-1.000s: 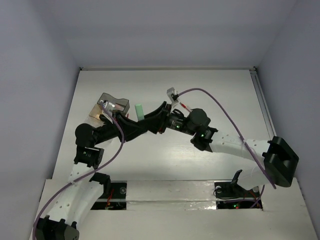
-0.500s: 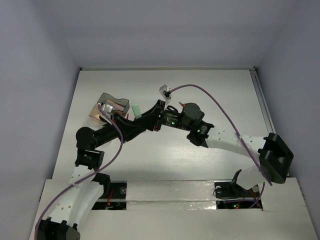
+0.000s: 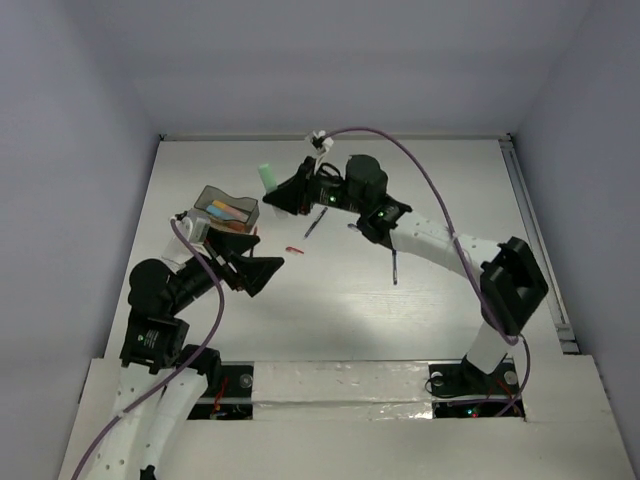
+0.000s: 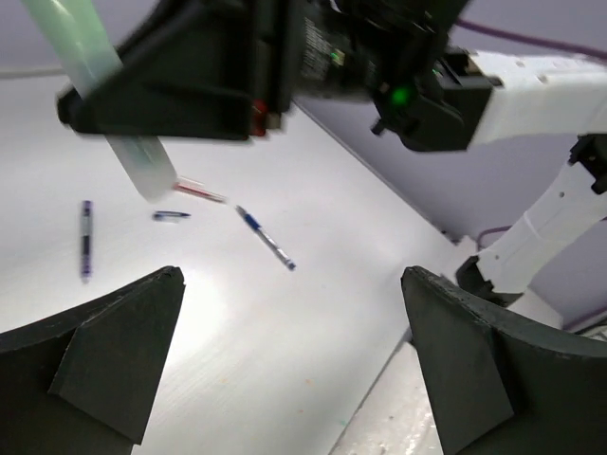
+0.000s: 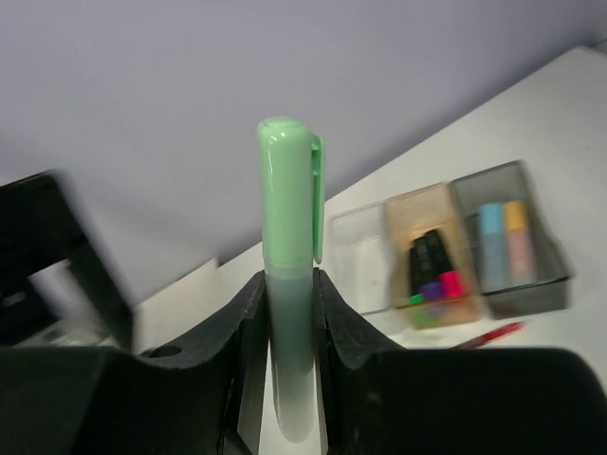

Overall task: Sort the stationery into containers
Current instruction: Place the pen in the storage box.

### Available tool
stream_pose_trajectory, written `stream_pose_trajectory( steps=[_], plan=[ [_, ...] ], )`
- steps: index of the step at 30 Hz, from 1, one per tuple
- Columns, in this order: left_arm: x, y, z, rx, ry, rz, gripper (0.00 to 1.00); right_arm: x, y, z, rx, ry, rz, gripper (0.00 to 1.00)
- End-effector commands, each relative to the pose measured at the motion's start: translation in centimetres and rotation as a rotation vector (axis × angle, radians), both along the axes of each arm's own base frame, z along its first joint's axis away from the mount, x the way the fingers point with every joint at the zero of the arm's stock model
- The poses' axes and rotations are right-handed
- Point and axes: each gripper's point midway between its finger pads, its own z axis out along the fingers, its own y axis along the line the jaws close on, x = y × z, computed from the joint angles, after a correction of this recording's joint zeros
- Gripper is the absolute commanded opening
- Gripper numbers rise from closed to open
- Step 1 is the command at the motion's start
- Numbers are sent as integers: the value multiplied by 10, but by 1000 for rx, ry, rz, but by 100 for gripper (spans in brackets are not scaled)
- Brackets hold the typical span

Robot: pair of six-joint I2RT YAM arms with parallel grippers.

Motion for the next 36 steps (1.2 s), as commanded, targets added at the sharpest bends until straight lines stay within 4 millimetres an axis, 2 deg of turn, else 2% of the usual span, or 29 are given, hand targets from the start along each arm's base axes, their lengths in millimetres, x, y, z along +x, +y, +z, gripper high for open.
stream_pose_trajectory(
  steps=[1,2,3,4,5,6,7,9,10,11,12,13,14,16,17,18,19,20,23,24,25,31,33,36],
  plan=[
    [-3,18,-3,111,-43,104,99,27,8,2,-31,-37,15,0],
    [-4,18,-1,114,-59,108,99,35,12,-7,-54,-20,20,0],
    [-3,20,0,111,-68,121,99,45,23,-34,-92,11,30,0],
    [-3,21,8,100,-107,128,99,49,31,-25,-92,-2,52,0],
    [-4,20,11,91,-124,128,99,54,37,-33,-110,4,65,0],
    [1,23,13,83,-130,157,99,65,48,-60,-149,30,67,0],
    [2,25,21,67,-164,174,99,74,55,-41,-127,-12,62,0],
    [7,28,24,51,-188,211,99,85,66,-53,-158,-7,74,0],
    [7,29,27,40,-202,219,99,96,75,-79,-191,11,69,0],
    [9,30,28,35,-209,232,99,103,80,-64,-178,-13,63,0],
    [11,32,30,32,-214,249,99,107,85,-67,-182,-22,66,0],
    [13,34,28,44,-211,261,99,117,92,-94,-209,-4,62,0],
    [15,37,30,44,-214,282,99,123,96,-81,-193,-27,49,0],
    [16,38,24,53,-187,290,99,133,102,-92,-204,-29,36,0],
    [17,38,22,55,-181,294,99,141,106,-113,-226,-14,18,0],
    [18,39,21,56,-178,297,99,140,113,-108,-213,-34,15,0],
    [19,38,21,57,-178,297,99,140,118,-114,-219,-43,6,0],
    [19,38,22,56,-182,296,99,144,121,-130,-234,-30,0,0],
    [18,37,23,51,-184,291,99,142,133,-135,-214,-52,-6,0],
    [16,35,23,51,-189,273,99,144,135,-147,-224,-46,-11,0],
    [16,33,22,52,-186,264,99,142,140,-143,-214,-64,-8,0],
    [17,34,21,55,-187,269,99,142,144,-161,-250,-94,-16,1],
    [17,34,21,54,-186,269,99,145,143,-164,-260,-94,-35,8],
    [17,33,20,55,-183,262,99,148,141,-164,-269,-111,-53,31]
  ],
)
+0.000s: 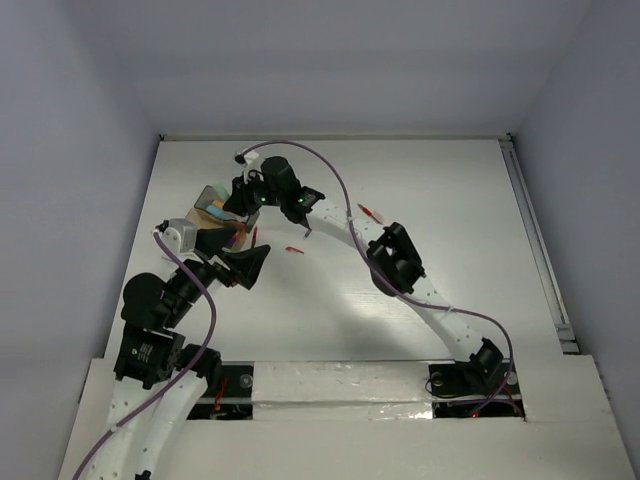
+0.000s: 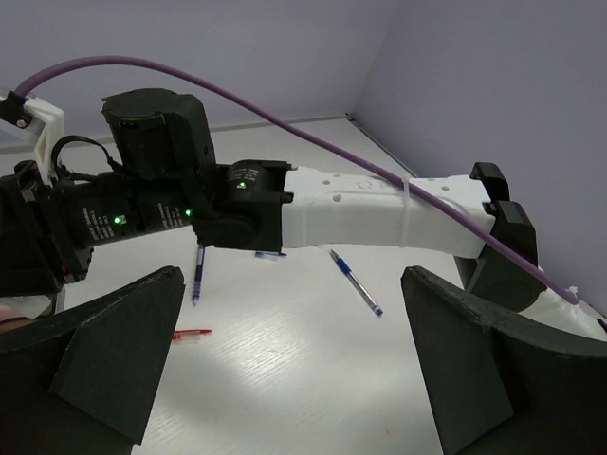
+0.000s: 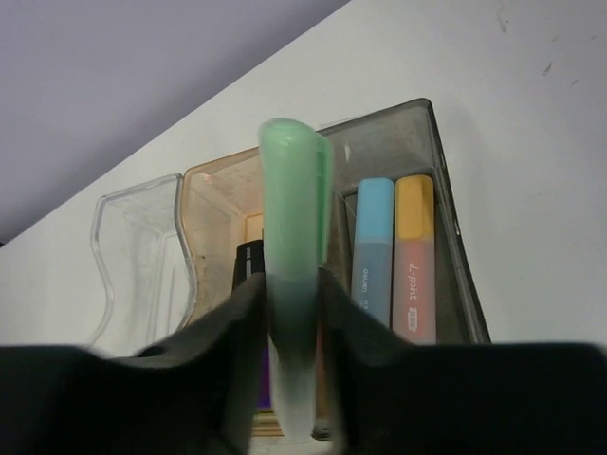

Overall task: Sort the stationery into containers
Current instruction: Place the pen in the storage box.

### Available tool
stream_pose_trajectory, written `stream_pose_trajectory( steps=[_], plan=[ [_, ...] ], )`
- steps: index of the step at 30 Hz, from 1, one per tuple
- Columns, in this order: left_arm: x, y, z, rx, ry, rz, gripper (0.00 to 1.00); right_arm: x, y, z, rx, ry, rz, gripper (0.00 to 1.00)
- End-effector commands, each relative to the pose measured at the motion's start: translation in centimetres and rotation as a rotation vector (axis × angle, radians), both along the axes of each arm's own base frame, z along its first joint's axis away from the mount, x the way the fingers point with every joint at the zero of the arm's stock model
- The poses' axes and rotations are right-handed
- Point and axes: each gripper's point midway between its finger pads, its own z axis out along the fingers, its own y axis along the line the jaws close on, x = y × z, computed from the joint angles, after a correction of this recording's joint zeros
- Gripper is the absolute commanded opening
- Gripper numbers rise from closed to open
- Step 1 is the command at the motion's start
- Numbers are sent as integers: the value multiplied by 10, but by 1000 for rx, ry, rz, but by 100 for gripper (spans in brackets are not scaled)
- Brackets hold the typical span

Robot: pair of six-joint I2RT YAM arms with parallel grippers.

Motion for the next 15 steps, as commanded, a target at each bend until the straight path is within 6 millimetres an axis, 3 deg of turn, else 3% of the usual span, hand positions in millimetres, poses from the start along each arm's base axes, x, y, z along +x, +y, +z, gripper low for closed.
stream_pose_trajectory(
  steps=[1,4,11,13,15],
  plan=[
    [0,-3,8,-6,-45,-15,99,15,-1,26,29,-103,-41,39],
    [1,-3,8,-6,-43,-12,99,18,-3,34,25,-127,-53,46],
    [2,-3,6,-6,-38,-13,99,14,-4,35,21,-116,-41,47],
    [3,-3,6,-6,-33,-8,99,10,-7,54,45,-127,-40,48],
    [4,-2,6,-8,-34,-1,99,8,-13,55,42,-118,-53,48]
  ],
)
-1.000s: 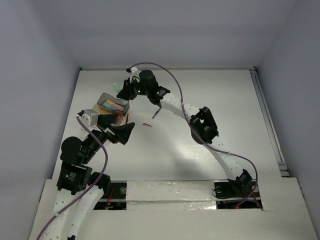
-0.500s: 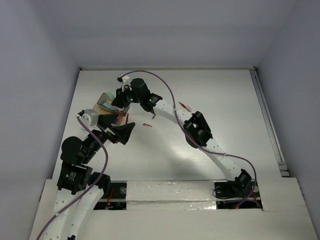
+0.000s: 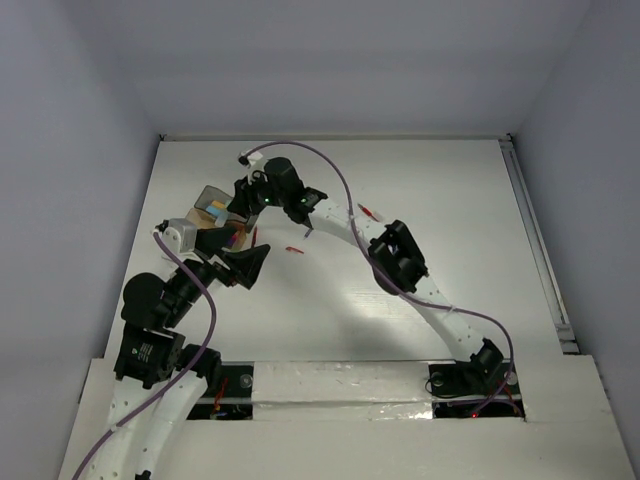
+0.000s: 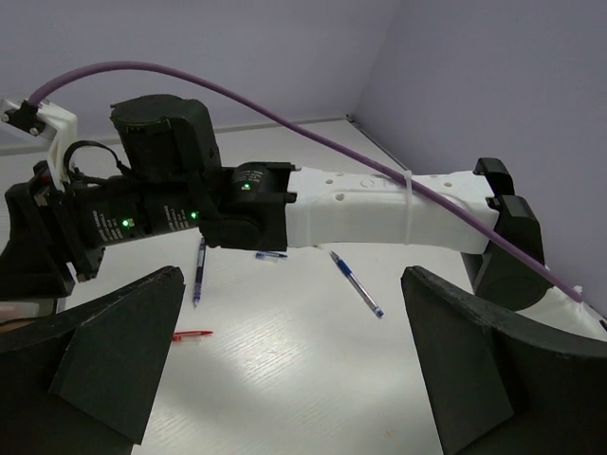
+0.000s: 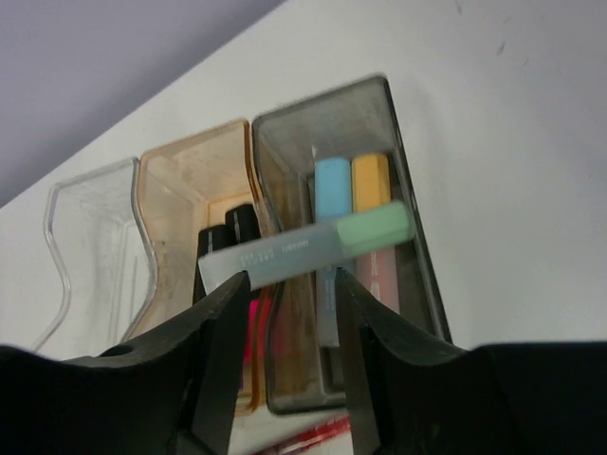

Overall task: Sort the stationery into containers
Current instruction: Place the pen in the storage box, then pick up the pen from the center of the board.

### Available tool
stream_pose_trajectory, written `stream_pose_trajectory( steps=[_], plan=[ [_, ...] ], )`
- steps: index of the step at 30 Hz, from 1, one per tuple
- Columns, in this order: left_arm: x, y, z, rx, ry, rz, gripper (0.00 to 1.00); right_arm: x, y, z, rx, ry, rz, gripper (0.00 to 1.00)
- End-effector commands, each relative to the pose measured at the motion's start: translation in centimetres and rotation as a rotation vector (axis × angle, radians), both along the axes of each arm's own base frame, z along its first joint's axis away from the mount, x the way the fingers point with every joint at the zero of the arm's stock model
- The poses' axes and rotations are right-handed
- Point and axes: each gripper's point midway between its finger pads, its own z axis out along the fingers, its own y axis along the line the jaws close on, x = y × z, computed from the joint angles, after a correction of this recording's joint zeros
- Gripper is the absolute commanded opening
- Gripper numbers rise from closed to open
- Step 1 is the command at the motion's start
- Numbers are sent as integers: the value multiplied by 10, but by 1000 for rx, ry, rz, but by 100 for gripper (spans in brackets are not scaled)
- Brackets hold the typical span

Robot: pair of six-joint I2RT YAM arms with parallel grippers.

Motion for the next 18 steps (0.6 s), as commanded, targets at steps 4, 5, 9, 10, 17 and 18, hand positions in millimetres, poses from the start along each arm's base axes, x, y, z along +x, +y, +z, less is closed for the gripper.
stream_pose_trajectory(
  steps=[4,5,9,10,17,18],
  plan=[
    [5,0,6,-10,-31,13,99,-5,-34,110,103,-103,-125,40],
    [6,1,6,-11,-28,18,99,-7,-42,113,106,-104,-147,38],
    [9,5,5,-15,-22,46,99,-14,-90,114,82,-95,-311,34],
    [10,5,5,-14,-19,49,99,-20,-101,94,37,-71,-328,29],
    [16,6,-3,-4,15,62,99,-29,-173,52,-173,-9,-522,5],
    [17,6,-4,-4,20,63,99,-29,-184,50,-183,3,-542,5]
  ],
)
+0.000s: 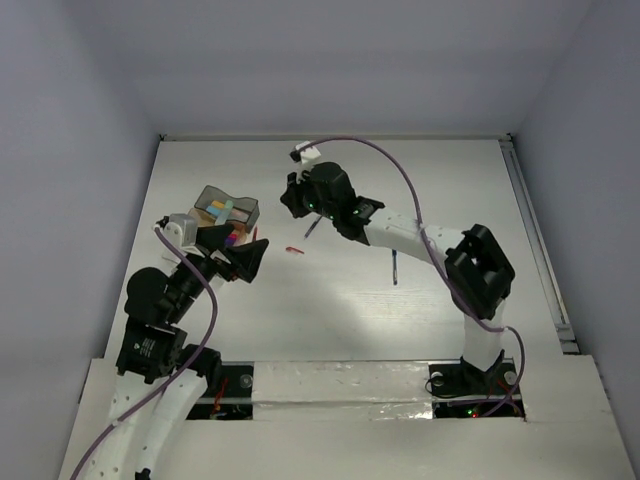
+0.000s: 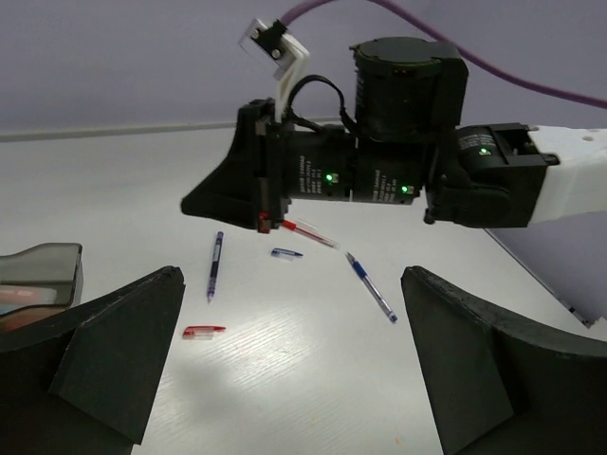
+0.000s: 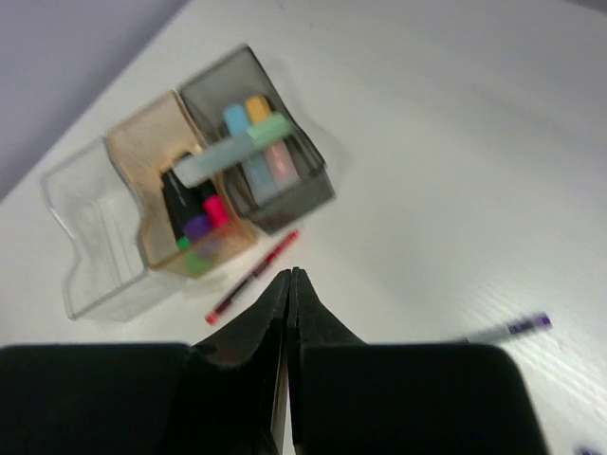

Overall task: Sort the stationery into containers
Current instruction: Pick up the pen from the center of the board.

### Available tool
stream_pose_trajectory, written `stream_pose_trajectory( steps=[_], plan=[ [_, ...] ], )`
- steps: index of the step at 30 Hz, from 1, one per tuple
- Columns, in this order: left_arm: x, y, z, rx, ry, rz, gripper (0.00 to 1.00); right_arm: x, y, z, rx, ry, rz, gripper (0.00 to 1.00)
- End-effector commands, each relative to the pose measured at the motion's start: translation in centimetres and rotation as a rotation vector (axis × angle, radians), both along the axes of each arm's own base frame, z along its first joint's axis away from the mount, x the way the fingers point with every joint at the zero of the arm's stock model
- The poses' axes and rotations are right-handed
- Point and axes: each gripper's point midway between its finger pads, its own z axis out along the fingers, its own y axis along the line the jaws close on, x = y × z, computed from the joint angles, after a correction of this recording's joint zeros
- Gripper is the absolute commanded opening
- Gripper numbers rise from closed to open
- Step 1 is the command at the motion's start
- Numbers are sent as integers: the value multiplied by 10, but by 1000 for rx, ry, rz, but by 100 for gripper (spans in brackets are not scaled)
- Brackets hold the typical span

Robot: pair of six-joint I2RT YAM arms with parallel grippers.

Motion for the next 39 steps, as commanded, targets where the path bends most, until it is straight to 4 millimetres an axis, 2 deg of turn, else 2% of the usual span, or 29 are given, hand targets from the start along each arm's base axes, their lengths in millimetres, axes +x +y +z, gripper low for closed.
stream_pose_trajectory(
  steps=[1,2,3,4,5,6,7,9,10,12,13,17,19,21,23,24,25,26,27,28,29,31,33,35,36,37,39],
  plan=[
    [6,0,-1,-2,-2,12,99,9,-51,-23,-90,45,-163,5],
    [7,0,-1,-2,2,10,99,7,-65,-35,-123,77,-185,5],
    [8,0,-3,-1,6,12,99,10,-75,-37,-142,82,-211,6],
    [9,-1,-4,-1,14,10,99,9,-80,-36,-157,79,-223,11],
    [10,-1,-5,0,18,13,99,5,-90,-50,-226,102,-230,16],
    [11,2,-5,0,20,24,99,4,-95,-55,-254,109,-241,20],
    [12,2,-6,-1,25,27,99,3,-100,-61,-284,117,-256,31],
    [12,2,-7,0,28,25,99,14,-129,-71,-354,126,-334,40],
    [12,1,-7,-1,31,23,99,28,-153,-74,-362,145,-374,40],
    [12,0,-8,1,32,17,99,37,-176,-77,-358,176,-365,40],
    [12,0,-8,1,36,16,99,51,-204,-80,-361,195,-407,40],
    [12,1,-8,1,34,17,99,59,-244,-95,-471,247,-351,38],
    [13,-1,-8,0,35,10,99,60,-244,-102,-506,267,-297,38],
    [13,-2,-8,-1,35,2,99,65,-242,-99,-523,265,-249,38],
    [12,-2,-8,-1,34,0,99,60,-239,-120,-584,327,-170,38],
    [12,-2,-7,0,30,0,99,70,-234,-108,-588,309,-162,39],
    [12,-1,-8,0,33,3,99,71,-236,-112,-616,330,-151,40],
    [12,-1,-8,1,34,3,99,68,-241,-128,-679,366,-132,41],
    [12,-2,-8,1,34,2,99,77,-239,-120,-681,342,-132,41],
    [12,-2,-8,1,34,0,99,80,-244,-121,-711,347,-147,41],
    [11,-2,-8,0,33,0,99,77,-245,-131,-740,379,-125,41],
    [11,-2,-7,1,29,1,99,83,-240,-129,-734,363,-104,41],
    [11,-1,-7,0,28,2,99,80,-236,-139,-737,396,-69,41],
    [11,-2,-7,-1,28,0,99,85,-229,-136,-720,385,-41,40],
    [11,-1,-6,0,26,2,99,85,-226,-141,-716,396,-29,40],
    [11,-1,-6,-1,25,4,99,91,-225,-137,-715,382,-39,39],
    [13,1,-6,-1,29,14,99,91,-225,-140,-721,395,-32,38]
  ],
)
